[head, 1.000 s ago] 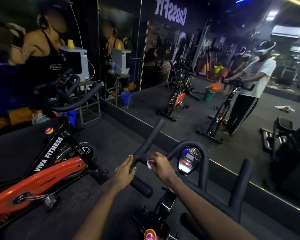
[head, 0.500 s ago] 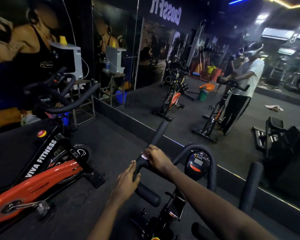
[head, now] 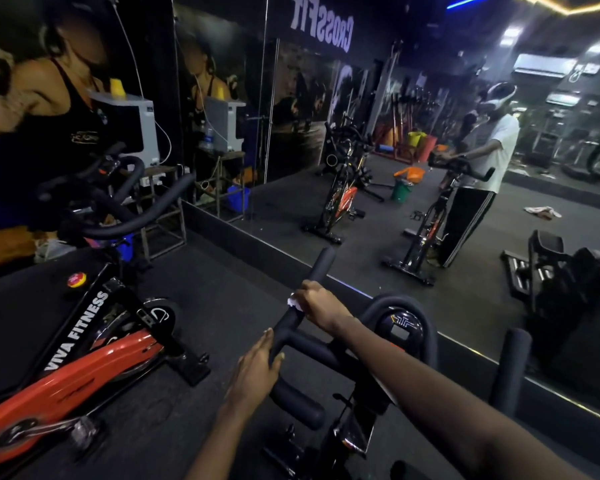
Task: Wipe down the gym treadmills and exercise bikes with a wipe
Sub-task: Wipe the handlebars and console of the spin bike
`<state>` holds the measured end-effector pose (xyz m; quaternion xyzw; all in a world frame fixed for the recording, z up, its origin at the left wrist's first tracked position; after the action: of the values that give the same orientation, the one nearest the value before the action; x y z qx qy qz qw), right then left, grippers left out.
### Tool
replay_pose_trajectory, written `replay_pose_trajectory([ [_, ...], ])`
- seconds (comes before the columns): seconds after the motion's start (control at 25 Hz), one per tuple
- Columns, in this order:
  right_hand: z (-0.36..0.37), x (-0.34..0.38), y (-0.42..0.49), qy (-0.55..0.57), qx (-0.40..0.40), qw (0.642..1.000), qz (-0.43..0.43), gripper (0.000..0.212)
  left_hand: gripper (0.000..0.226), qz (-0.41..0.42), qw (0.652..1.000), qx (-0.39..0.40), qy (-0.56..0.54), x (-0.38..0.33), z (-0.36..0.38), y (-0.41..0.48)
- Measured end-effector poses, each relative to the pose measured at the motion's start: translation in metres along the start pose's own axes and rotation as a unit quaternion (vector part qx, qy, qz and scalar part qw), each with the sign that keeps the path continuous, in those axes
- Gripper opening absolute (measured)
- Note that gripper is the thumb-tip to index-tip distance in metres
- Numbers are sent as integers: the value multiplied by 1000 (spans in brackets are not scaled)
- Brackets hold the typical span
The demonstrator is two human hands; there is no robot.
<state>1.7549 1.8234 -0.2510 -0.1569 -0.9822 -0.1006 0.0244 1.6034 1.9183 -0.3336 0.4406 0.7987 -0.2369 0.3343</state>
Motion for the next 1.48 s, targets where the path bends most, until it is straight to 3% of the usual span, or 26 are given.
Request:
replay_pose_trajectory([
  [0.28,-26,-35,3,-11,-109,991,72,6,59,-6,999,-8,41,-7,-6,5],
  [0.48,-14,-31,-6,-25,-69,997,16,12,57,-20,999,14,34,-24,-8,13],
  [0.8,-55,-74,8,32,-165,977,129,12,63,-17,998,48,31,-35,-11,26],
  [1.0,-45,-63,8,-3,-92,993,72,9,64,-50,998,32,27,-50,-7,35],
  [1.2,-60,-79,8,48,-178,973,141,12,67,-68,996,34,35,-49,-6,38],
  [1.36,-57,-72,9,31,-159,980,113,8,66,-82,995,26,47,-47,-5,33],
  [1.48,-73,-96,7,43,-192,965,173,12,66,-83,995,32,45,-48,-4,32],
])
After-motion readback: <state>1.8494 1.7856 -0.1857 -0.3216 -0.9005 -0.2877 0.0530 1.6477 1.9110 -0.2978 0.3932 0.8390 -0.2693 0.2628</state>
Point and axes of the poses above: each hand's wrist, its own y-axis towards the middle knuckle, its own z-axis out of the palm, x = y × z, the point moved 5 cm from there along y, towards the middle knuckle, and after that the axes turned 15 degrees about -z, right-handed, at the moved point
